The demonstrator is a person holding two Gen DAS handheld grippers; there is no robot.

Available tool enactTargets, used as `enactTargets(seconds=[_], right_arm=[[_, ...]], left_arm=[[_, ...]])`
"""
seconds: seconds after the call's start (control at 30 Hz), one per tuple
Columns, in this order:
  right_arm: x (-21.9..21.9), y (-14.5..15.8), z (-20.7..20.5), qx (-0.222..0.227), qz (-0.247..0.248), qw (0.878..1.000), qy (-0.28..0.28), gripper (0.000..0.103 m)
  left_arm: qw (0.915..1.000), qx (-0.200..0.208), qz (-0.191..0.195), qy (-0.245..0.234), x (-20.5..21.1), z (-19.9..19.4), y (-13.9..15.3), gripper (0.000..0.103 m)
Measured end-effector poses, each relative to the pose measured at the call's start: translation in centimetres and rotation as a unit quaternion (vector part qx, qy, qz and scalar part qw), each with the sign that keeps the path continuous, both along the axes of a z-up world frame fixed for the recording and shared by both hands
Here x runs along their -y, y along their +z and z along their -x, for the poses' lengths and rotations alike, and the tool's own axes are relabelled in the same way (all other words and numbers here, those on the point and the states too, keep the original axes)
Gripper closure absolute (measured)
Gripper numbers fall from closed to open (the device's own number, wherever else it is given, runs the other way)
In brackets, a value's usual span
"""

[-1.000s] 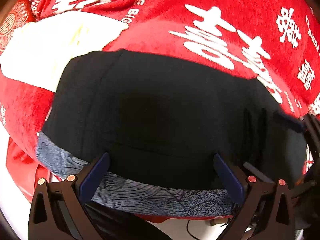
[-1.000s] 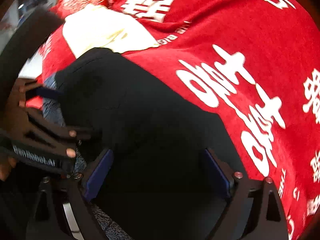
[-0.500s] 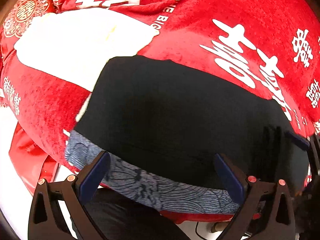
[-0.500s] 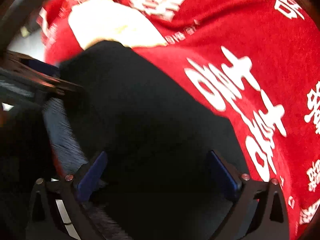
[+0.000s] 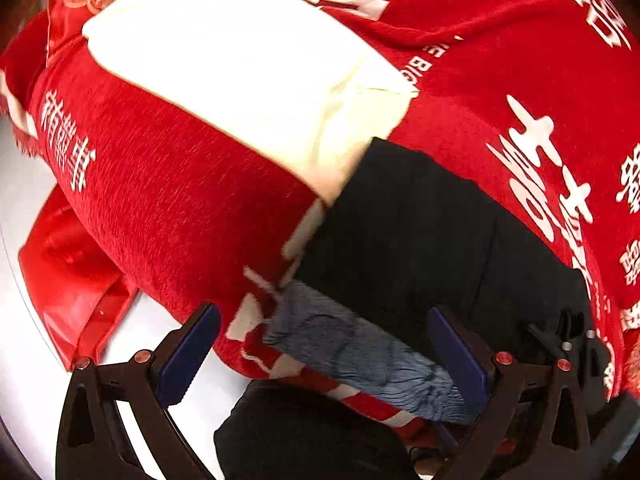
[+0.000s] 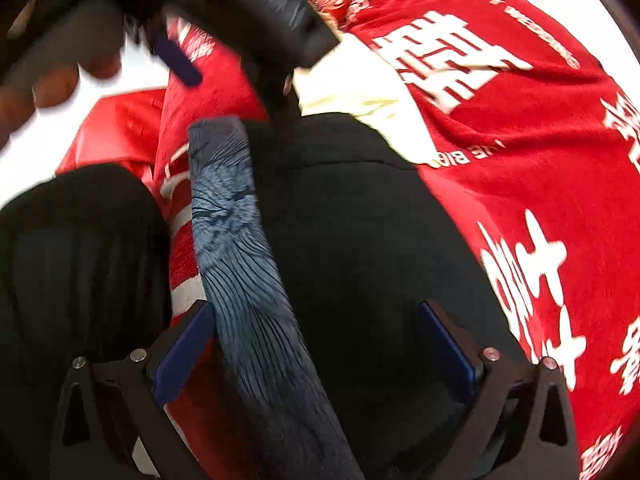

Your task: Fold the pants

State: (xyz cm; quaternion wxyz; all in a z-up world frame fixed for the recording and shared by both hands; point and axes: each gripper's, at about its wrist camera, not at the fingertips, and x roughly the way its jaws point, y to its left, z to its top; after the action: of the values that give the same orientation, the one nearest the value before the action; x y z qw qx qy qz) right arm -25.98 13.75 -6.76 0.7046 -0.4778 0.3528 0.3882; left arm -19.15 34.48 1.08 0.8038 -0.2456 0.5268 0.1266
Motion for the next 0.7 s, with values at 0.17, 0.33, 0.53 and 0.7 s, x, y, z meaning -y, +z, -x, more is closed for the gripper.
enactTargets(seconds=[0.17,0.33,0.53,0.7], right_arm=[[-1.9,-0.8,0.0,0.024,-0.003,1.000,0.012,0.017],[-2.2,1.0,-1.4,0.007,-0.024,1.000,-0.018,0.042],[-4.5,-1.2,1.0,0.071,0.006,0.997,0.033,0.026],[-3.9,1.7,-1.1,0.028,-0.052,0.998,-0.019,0.069]], left_arm=[[0.9996,0.005,0.025,0.007,-1.6,0.8,-0.6,0.000],[0.9983,0.009,0.056,0.014,-2.5,0.8,-0.9,0.000],[0.9976,0.013,0.066,0.014,-2.7,0.6,-0.7,0.000],[0.9964,0.020,0.081,0.015,-3.6,0.8,-0.4,0.000]])
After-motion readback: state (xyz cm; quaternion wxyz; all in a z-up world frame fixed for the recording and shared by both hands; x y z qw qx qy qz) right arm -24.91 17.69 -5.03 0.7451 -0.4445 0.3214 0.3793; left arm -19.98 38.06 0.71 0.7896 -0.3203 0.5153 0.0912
